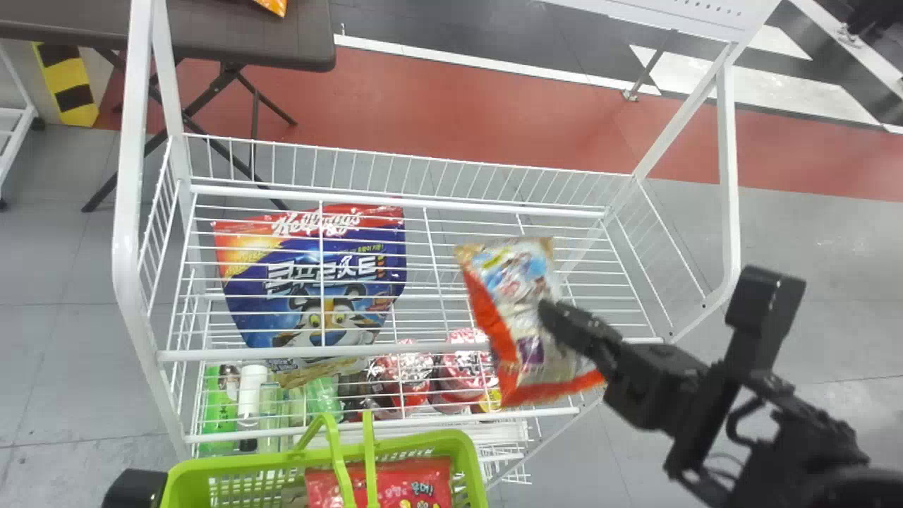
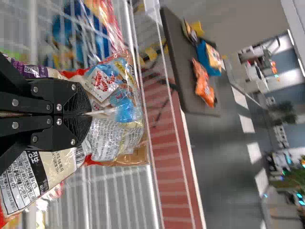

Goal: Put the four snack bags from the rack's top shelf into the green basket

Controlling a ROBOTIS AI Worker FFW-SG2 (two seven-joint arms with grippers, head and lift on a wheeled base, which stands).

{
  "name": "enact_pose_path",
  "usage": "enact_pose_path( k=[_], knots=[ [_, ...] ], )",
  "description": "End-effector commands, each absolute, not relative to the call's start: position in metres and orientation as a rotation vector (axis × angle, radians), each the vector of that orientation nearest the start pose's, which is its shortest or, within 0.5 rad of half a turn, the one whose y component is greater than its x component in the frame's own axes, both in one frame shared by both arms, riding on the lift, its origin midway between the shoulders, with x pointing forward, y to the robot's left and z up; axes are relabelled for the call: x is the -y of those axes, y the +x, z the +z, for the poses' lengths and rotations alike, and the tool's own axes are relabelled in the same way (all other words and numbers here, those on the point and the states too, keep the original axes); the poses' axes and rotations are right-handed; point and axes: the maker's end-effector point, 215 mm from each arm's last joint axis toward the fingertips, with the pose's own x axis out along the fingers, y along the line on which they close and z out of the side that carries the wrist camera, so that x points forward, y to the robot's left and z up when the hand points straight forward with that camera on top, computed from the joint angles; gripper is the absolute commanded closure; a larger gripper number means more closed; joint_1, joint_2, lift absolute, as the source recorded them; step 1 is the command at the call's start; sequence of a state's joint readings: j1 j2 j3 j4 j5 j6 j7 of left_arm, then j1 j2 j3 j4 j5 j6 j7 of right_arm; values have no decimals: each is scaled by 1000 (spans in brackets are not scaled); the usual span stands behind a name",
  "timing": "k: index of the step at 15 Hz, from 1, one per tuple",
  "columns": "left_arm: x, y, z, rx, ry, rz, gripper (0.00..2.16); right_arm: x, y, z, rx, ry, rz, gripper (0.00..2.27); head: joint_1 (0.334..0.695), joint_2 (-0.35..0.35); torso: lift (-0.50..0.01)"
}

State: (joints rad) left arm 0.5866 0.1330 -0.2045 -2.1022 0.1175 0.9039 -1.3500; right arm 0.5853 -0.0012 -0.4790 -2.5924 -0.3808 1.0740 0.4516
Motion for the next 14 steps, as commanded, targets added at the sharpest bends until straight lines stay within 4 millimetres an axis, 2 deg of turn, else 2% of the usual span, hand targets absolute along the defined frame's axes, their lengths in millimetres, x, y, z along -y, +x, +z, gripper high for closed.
enact_pose_path(
  k=[1,5,7,10,11,14],
  knots=[
    [34,132,-415,-825,-672,-1496,1578,244,308,-358,-660,349,319,2186,695,-350,0],
    [35,133,-415,-816,-669,-1495,1578,229,222,-405,-951,536,372,2189,695,-350,0],
    [36,135,-414,-810,-669,-1497,1578,220,199,-414,-1021,578,393,2189,695,-350,0],
    [38,134,-415,-811,-668,-1501,1578,204,186,-423,-1067,611,429,2189,695,-350,0],
    [38,134,-414,-810,-669,-1501,1578,192,184,-423,-1074,615,457,2189,695,-350,0],
    [39,133,-414,-813,-670,-1504,1578,164,203,-426,-1018,531,505,2189,695,-350,0]
  ],
)
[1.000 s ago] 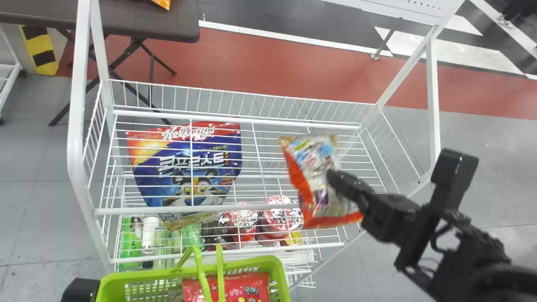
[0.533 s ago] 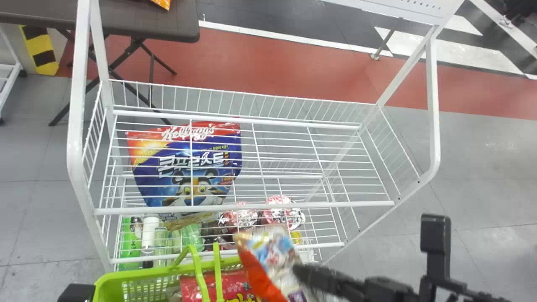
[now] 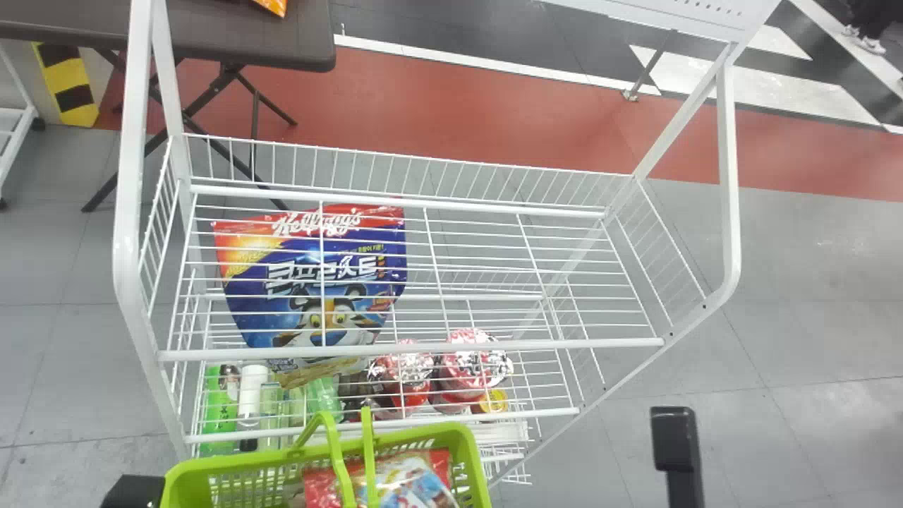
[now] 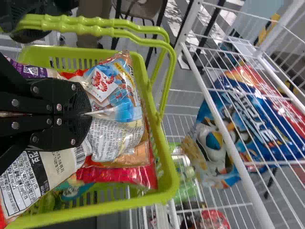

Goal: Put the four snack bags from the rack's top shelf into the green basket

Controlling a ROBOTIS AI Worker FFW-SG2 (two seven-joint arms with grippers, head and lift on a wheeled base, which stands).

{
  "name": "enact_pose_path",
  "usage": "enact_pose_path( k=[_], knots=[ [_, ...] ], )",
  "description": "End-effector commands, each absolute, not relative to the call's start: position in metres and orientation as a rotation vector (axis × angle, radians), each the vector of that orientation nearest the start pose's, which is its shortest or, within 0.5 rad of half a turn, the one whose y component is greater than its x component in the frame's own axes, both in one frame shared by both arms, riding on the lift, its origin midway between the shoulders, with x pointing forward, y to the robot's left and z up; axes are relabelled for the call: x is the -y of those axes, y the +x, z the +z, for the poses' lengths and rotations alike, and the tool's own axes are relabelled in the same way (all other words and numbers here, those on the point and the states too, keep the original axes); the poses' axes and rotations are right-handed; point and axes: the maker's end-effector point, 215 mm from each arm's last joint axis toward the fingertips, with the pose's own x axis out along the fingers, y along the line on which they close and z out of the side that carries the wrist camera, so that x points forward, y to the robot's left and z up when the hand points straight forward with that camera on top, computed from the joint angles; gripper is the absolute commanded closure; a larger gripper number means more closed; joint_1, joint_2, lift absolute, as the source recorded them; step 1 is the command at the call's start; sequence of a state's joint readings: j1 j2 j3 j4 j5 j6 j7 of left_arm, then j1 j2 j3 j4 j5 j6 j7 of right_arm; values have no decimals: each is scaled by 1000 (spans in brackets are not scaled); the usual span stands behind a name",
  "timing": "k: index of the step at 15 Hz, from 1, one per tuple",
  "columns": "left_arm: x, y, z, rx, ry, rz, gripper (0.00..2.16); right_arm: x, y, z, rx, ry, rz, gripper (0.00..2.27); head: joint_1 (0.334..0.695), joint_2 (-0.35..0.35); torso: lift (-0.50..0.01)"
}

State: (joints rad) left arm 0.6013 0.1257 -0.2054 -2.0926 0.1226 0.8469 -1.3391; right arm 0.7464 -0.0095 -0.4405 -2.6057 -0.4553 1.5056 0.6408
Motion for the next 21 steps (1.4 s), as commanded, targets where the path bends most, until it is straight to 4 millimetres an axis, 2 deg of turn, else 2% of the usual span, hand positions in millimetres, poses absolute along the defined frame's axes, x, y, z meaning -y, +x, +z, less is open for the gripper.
enact_pose_path(
  k=[1,4,5,8,9,10,11,12,14,19,20,21],
  knots=[
    [39,132,-413,-812,-671,-1505,1578,157,210,-433,-1007,462,504,2189,695,-350,0],
    [36,133,-412,-808,-676,-1506,1578,137,228,-448,-924,309,535,2189,695,-350,0],
    [36,132,-412,-811,-678,-1507,1578,131,225,-454,-931,302,549,2189,695,-350,0],
    [37,132,-411,-808,-677,-1510,1578,108,193,-474,-1015,268,622,2172,695,-350,0],
    [37,132,-410,-805,-676,-1512,1578,108,191,-476,-1023,261,624,1949,695,-350,0],
    [36,132,-411,-809,-676,-1510,1578,111,191,-476,-1023,258,624,1288,695,-350,0],
    [36,132,-411,-809,-676,-1510,1578,120,196,-474,-1013,248,605,93,695,-350,0],
    [37,132,-410,-809,-676,-1512,1578,129,202,-468,-998,246,587,-2,695,-350,0],
    [37,132,-410,-809,-676,-1512,1578,142,212,-454,-964,278,569,26,695,-350,0],
    [37,131,-409,-805,-673,-1512,1578,159,230,-427,-880,378,546,53,695,-350,0],
    [37,130,-410,-807,-673,-1511,1578,162,242,-417,-828,376,544,56,695,-350,0],
    [37,130,-410,-807,-673,-1511,1578,167,265,-397,-715,351,538,60,695,-350,0]
  ],
)
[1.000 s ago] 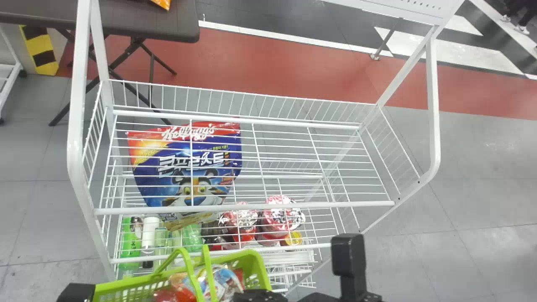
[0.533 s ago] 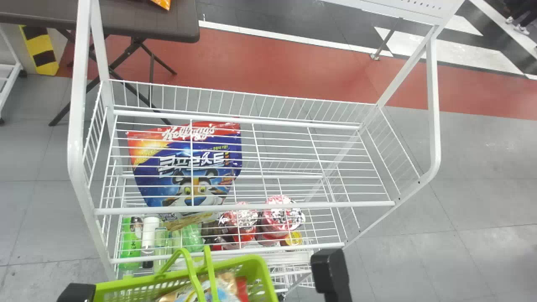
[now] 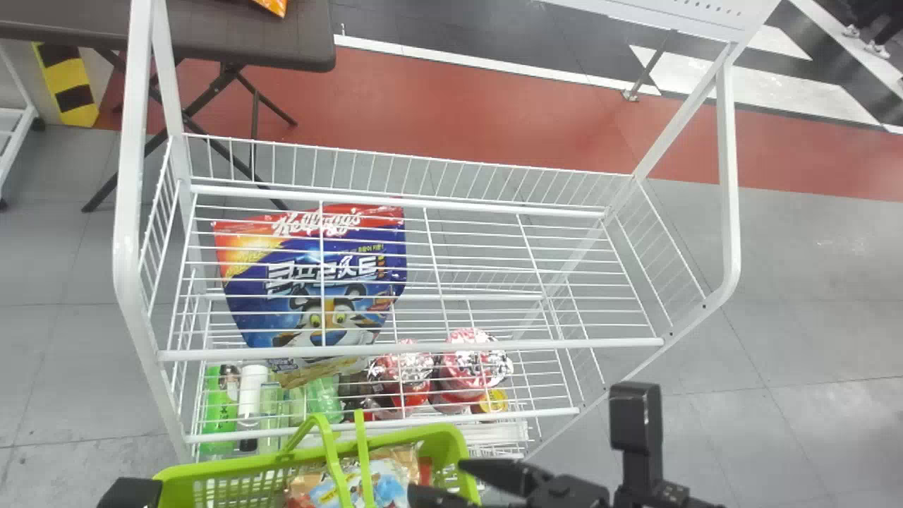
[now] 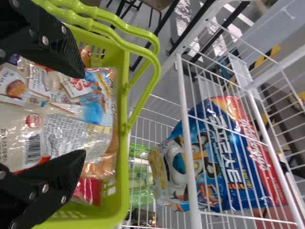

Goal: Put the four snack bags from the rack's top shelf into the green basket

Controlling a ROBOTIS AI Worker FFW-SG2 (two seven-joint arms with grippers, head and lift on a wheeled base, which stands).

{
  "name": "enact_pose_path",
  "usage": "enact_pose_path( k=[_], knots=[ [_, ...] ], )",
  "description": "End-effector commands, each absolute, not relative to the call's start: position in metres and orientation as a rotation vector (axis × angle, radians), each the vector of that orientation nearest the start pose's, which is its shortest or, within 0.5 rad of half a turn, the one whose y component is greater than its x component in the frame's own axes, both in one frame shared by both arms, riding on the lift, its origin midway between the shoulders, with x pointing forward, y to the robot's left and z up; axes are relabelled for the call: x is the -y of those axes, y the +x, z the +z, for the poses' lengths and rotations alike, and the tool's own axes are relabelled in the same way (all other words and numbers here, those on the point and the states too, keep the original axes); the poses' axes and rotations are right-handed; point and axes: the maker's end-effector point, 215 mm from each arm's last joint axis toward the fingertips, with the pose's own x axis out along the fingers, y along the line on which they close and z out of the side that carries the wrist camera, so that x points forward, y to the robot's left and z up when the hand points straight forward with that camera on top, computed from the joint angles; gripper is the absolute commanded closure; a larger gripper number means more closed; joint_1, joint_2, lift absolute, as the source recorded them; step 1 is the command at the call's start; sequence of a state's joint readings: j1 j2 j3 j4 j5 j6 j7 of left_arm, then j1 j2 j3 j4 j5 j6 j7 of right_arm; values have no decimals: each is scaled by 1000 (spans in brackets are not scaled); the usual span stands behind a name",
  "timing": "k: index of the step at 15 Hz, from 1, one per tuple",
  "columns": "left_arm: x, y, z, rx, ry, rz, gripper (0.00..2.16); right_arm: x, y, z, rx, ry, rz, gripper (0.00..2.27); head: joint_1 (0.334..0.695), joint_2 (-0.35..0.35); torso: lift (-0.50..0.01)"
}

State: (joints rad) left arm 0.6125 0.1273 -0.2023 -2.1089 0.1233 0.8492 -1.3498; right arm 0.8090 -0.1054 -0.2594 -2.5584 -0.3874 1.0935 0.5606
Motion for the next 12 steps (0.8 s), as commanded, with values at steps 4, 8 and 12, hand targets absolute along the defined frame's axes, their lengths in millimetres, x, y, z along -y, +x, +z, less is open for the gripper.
enact_pose_path(
  k=[4,8,12],
  knots=[
    [38,131,-411,-808,-670,-1507,1578,202,342,-297,-177,133,396,53,695,-350,0],
    [37,131,-411,-809,-671,-1507,1578,224,355,-289,-118,94,227,63,695,-350,0],
    [36,131,-412,-809,-675,-1507,1578,234,358,-275,-39,41,179,66,695,-350,0]
  ],
)
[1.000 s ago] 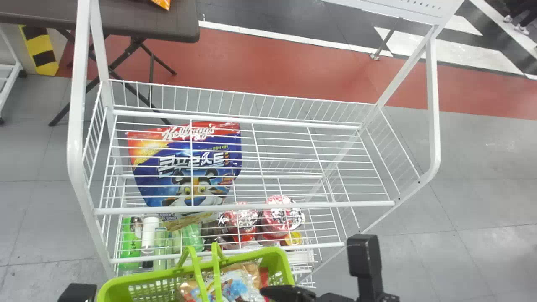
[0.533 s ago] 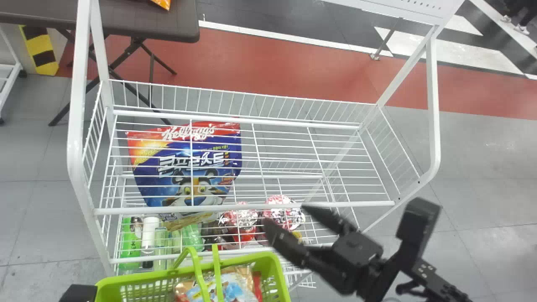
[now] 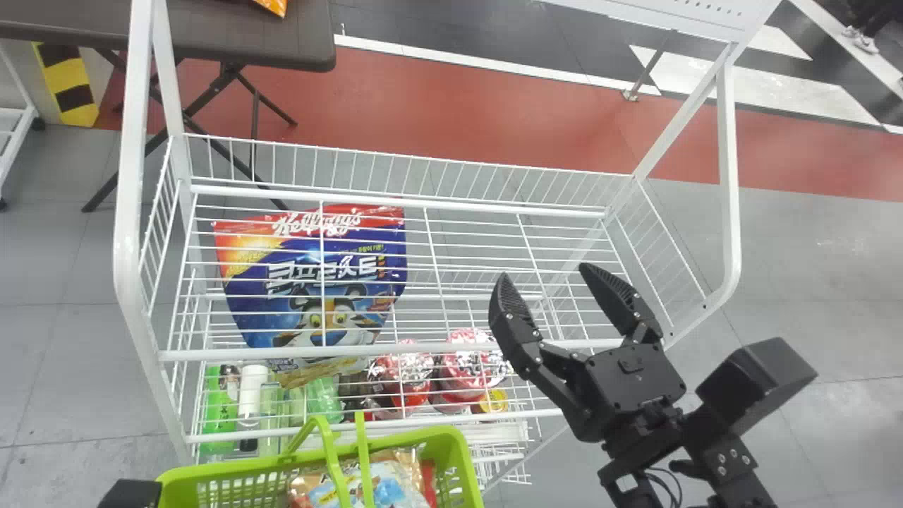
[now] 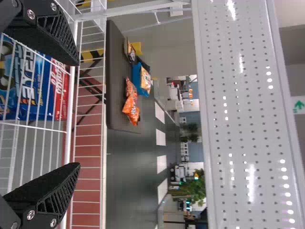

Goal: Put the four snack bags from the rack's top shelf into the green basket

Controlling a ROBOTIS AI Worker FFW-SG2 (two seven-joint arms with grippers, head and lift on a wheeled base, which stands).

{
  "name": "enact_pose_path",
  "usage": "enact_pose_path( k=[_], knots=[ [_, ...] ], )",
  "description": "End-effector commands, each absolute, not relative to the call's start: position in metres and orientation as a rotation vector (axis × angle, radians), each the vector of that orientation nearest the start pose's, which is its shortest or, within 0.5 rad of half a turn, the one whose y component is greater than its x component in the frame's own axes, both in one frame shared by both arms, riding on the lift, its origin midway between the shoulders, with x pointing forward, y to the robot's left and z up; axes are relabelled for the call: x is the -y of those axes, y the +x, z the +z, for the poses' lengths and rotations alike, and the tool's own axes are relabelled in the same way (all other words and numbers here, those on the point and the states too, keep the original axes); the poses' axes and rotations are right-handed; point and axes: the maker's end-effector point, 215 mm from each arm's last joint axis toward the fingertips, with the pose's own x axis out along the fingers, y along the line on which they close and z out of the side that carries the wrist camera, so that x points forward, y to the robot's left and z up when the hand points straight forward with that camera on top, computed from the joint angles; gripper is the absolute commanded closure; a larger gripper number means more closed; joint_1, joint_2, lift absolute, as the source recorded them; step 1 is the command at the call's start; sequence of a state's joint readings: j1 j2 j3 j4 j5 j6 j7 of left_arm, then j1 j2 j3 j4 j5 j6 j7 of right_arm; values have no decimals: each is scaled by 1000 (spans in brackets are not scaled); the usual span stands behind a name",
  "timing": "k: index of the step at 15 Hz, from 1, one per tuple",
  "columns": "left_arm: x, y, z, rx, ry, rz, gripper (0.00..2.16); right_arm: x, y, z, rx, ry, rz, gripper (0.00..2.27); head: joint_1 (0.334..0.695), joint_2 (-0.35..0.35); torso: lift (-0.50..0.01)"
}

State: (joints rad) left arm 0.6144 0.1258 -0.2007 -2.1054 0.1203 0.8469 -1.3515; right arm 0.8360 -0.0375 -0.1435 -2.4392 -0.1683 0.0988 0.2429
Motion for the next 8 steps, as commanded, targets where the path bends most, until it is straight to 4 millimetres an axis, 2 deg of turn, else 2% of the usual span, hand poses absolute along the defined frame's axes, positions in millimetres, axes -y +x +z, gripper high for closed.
enact_pose_path(
  k=[1,8],
  knots=[
    [36,130,-411,-808,-676,-1509,1578,236,357,-275,-40,42,175,66,695,-350,0],
    [36,129,-408,-801,-682,-1515,1578,237,357,-272,-33,41,173,66,695,-350,0]
  ],
)
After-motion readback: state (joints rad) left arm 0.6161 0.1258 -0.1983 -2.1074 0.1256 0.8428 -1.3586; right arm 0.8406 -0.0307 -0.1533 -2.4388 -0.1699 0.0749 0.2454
